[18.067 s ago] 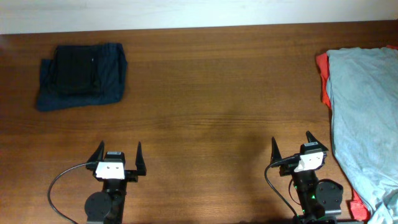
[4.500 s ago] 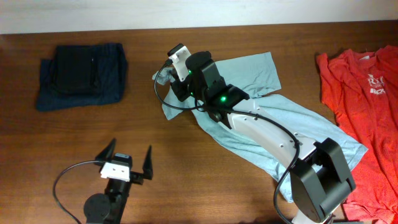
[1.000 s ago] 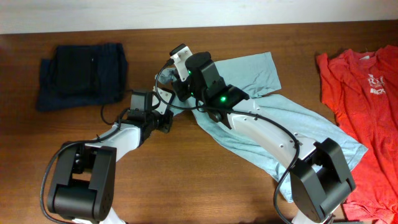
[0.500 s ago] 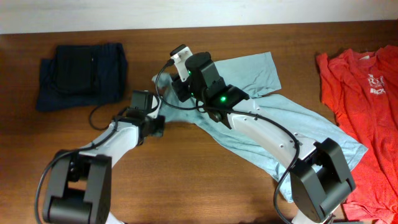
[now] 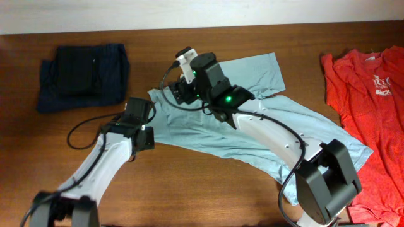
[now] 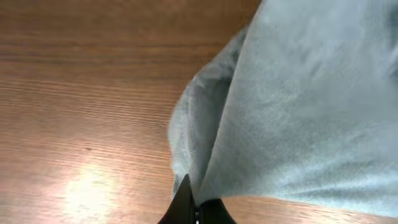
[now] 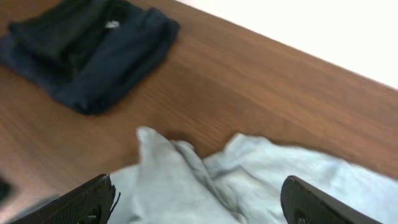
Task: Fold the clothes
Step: 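Release the right gripper and pull the shirt left with the left gripper, then drag the held shirt corner further left toward the navy garment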
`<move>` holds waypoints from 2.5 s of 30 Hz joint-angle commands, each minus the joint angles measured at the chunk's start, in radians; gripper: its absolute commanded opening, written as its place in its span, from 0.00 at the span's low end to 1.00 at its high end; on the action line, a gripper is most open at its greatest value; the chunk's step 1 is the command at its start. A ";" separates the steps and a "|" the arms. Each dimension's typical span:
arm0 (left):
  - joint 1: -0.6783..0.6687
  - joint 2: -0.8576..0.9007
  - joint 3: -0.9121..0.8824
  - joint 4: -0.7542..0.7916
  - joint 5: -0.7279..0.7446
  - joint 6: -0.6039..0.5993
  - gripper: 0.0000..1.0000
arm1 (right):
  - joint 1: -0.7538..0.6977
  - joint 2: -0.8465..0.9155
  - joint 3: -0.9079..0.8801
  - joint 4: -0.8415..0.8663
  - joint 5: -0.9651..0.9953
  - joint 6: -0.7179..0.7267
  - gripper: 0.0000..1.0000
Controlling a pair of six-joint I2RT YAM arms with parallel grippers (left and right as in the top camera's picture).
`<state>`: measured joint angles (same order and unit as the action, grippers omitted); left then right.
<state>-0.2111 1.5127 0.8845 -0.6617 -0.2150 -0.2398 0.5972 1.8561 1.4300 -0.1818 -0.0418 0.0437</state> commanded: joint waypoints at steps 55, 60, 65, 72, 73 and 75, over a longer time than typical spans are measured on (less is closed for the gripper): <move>-0.037 -0.337 0.101 0.437 0.349 0.078 0.62 | -1.062 -0.430 0.014 -0.953 0.027 0.096 0.99; -0.037 -0.238 0.100 0.420 0.225 0.077 0.62 | -1.062 -0.430 0.014 -0.953 0.027 0.096 0.99; -0.030 -0.098 0.100 0.395 0.071 0.077 0.61 | -1.062 -0.430 0.014 -0.953 0.027 0.096 0.99; 0.023 0.082 0.100 0.420 0.068 0.077 0.60 | -1.062 -0.430 0.014 -0.953 0.027 0.096 0.99; 0.032 0.101 0.100 0.420 0.068 0.077 0.55 | -1.062 -0.430 0.014 -0.953 0.027 0.096 0.99; 0.047 0.126 0.100 0.413 0.068 0.077 0.51 | -1.062 -0.430 0.014 -0.953 0.027 0.096 0.99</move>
<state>-0.1883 1.6035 0.9691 -0.2470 -0.1223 -0.1730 -0.4625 1.4322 1.4330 -1.1336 -0.0238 0.1322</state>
